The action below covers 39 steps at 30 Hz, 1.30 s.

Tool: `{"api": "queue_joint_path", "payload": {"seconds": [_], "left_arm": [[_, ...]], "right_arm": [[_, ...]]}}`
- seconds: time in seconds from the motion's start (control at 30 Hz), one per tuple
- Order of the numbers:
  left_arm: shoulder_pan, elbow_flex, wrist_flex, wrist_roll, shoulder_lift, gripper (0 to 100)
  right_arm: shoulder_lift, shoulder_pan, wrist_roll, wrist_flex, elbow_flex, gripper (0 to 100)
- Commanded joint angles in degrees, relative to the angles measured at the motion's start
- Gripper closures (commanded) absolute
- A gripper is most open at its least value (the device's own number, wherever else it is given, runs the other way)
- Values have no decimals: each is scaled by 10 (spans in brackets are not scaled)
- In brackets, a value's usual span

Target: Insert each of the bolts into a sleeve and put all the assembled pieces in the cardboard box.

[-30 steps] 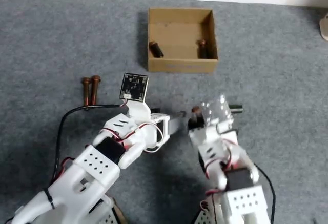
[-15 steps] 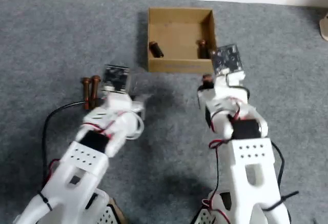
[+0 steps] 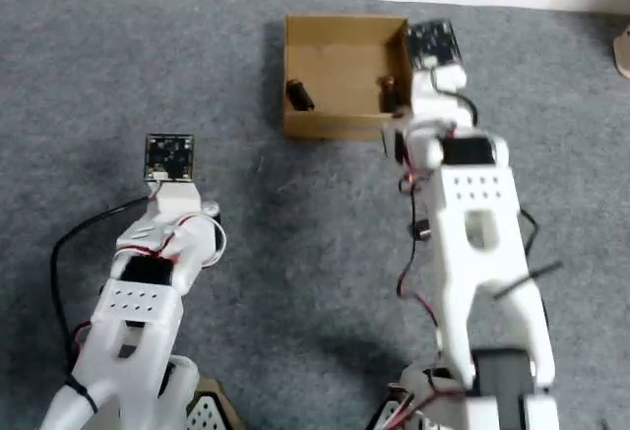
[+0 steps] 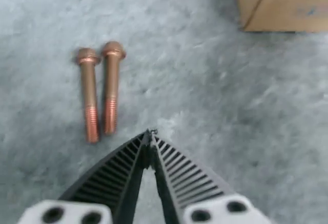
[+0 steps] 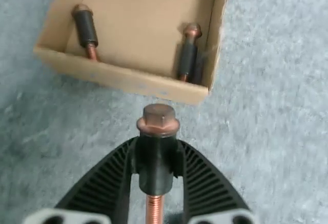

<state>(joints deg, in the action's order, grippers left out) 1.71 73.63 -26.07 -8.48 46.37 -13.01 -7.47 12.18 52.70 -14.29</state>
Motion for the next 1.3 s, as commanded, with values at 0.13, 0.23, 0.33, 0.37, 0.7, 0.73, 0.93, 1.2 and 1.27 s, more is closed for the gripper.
{"api": "queue_joint_path", "payload": {"seconds": [0.13,0.23,0.33,0.37,0.7,0.73,0.93,1.2,1.27], "left_arm": [[5,39,72,10,8,989],[5,43,73,52,8,989],[5,44,73,54,8,989],[5,44,73,55,8,989],[-2,44,77,56,7,989],[-2,44,77,56,7,989],[-2,44,77,56,7,989],[-2,45,77,56,7,989],[-2,45,77,56,7,989]], "right_arm": [[210,5,-4,84,339,994],[305,5,-5,120,465,994],[394,5,-25,137,581,994],[424,5,-31,137,615,994],[633,-18,-40,156,834,994],[646,-18,-41,156,844,994],[702,-18,-41,153,885,993],[731,-18,-41,156,904,815],[735,-18,-41,156,904,815]]}}
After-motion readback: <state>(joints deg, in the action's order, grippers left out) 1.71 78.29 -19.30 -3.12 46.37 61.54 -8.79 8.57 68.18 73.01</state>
